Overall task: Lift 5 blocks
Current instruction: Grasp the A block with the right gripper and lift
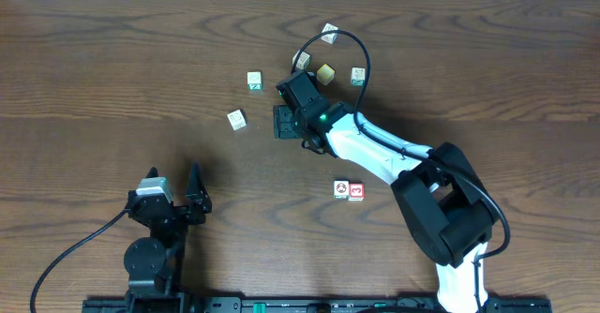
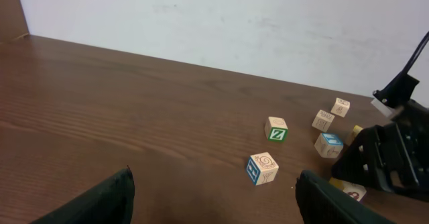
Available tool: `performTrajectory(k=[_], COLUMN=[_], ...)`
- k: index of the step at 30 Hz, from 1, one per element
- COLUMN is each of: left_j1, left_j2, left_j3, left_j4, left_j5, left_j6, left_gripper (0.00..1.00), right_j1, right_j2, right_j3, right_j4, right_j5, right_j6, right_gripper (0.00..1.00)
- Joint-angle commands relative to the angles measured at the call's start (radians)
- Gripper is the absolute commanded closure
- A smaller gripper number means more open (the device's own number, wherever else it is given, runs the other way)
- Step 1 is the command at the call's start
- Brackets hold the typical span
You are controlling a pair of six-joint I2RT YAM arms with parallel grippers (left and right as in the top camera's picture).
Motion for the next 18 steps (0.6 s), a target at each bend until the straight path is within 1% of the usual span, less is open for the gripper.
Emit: performTrajectory(k=[1,5,8,18], left_j1=[-0.003,-0.003,-0.003,-0.003], left_j2=[-0.006,-0.006,-0.006,-0.006], left_j3=[-0.018,-0.018,-0.018,-0.018], left_j4=[-0.036,-0.036,-0.036,-0.036], left_j5=[-0.005,-0.005,-0.005,-0.005], left_j6=[-0.009,-0.009,-0.009,-0.009], left_gripper=[0.23,0.23,0.23,0.23], right_j1=[0.006,0.006,0.006,0.006], right_j2=[0.038,0.044,0.044,0.044], right_j3=[0.019,0.019,0.019,0.019], right_j4=[0.014,0.026,0.035,0.054], right_j5=[0.019,0.020,0.021,0.036], right_j6=[0.009,0.009,0.008,0.009], right_gripper=[0.37,0.44,0.47,0.69])
